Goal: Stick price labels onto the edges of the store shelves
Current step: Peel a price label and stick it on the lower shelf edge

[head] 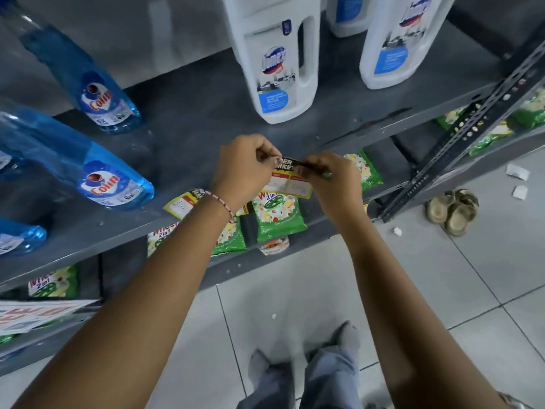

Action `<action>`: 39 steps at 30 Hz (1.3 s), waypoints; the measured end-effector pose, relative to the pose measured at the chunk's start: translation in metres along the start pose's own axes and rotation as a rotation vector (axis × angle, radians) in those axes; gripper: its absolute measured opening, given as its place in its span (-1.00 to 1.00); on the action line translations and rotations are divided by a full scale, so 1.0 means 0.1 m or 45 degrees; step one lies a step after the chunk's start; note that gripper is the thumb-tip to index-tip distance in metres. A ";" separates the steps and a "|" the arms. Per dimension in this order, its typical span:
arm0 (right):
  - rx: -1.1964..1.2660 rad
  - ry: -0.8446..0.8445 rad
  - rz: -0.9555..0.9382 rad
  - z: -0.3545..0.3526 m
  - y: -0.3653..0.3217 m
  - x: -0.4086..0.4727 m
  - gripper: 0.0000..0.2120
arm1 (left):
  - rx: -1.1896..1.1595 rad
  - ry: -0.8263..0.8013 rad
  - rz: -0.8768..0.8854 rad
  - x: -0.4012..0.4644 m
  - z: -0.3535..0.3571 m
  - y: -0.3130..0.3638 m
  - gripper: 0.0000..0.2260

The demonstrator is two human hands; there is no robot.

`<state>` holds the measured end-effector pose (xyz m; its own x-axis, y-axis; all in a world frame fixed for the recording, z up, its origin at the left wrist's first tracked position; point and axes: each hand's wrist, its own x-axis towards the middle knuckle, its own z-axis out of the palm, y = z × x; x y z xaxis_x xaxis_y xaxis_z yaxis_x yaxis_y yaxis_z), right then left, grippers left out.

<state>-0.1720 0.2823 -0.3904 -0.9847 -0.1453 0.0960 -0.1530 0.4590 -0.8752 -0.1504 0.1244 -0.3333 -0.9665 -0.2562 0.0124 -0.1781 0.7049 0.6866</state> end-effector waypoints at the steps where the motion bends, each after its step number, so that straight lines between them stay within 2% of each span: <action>1: 0.031 0.031 0.013 -0.09 0.08 0.00 -0.91 | -0.056 -0.010 -0.037 -0.03 0.12 0.03 -0.96; 5: 0.138 0.142 0.096 -0.39 0.39 0.11 -0.85 | -0.240 -0.006 -0.138 -0.07 0.61 0.12 -0.93; 12: 0.206 0.196 0.128 -0.71 0.82 0.37 -0.86 | -0.326 0.119 -0.063 -0.04 1.23 0.41 -0.90; 19: 0.247 0.233 0.069 -0.84 1.01 0.61 -0.87 | -0.268 0.218 0.040 0.09 1.52 0.48 -0.91; 28: 0.233 0.278 0.064 -0.81 1.07 0.67 -0.85 | -0.174 0.325 0.122 0.19 1.56 0.47 -0.86; 34: 0.171 0.535 0.195 -0.86 1.06 0.70 -0.55 | -0.144 0.293 -0.034 0.25 1.46 0.49 -0.74; 36: 0.178 0.565 0.231 -0.83 1.04 0.65 -0.55 | -0.149 0.261 -0.065 0.21 1.40 0.49 -0.70; 39: 0.275 0.636 0.333 -0.61 1.01 0.44 -0.68 | -0.119 0.253 -0.034 0.13 1.20 0.43 -0.72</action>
<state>-0.2361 0.3750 -0.4455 -0.9151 0.4021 0.0297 0.0685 0.2277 -0.9713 -0.1929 0.2309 -0.3914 -0.9047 -0.4060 0.1296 -0.1767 0.6340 0.7529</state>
